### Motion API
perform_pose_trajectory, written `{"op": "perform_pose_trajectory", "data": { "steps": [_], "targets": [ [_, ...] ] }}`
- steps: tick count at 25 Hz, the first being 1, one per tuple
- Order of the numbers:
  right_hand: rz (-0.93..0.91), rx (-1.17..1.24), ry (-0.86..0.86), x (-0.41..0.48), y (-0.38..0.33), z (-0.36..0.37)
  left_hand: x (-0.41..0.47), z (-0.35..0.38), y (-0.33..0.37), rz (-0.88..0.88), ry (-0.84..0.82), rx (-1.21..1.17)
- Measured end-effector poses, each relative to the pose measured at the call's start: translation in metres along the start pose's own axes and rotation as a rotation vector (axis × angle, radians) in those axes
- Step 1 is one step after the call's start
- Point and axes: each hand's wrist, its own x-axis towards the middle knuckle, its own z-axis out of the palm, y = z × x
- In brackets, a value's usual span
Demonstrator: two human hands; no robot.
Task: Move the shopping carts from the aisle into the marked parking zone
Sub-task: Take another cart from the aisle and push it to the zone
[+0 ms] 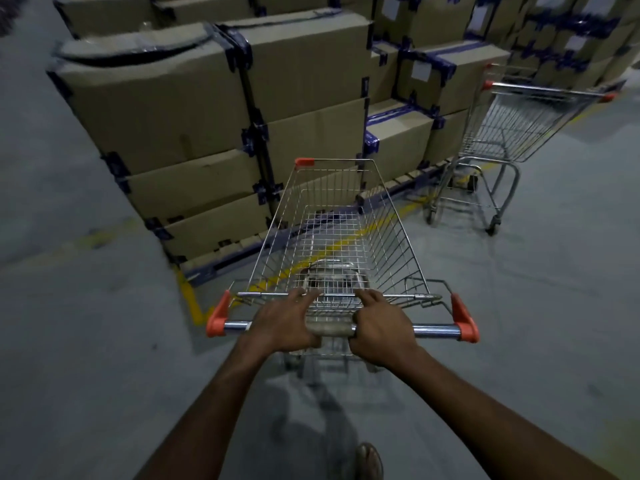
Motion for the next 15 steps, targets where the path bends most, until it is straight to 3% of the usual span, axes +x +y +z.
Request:
{"op": "perform_pose_trajectory", "data": {
  "steps": [7,13,15],
  "targets": [
    [-0.076,-0.042,0.051,-0.048,-0.073,0.024,-0.103,0.029,-0.032,-0.081,0.080,-0.014],
    [-0.369,0.037,0.167,-0.088,-0.118,0.040,-0.184,0.056,-0.056,-0.116,0.221,-0.086],
    [-0.445,0.031,0.124,-0.098,-0.130,0.041,-0.210,0.064,-0.064,-0.087,0.262,-0.086]
  ]
}}
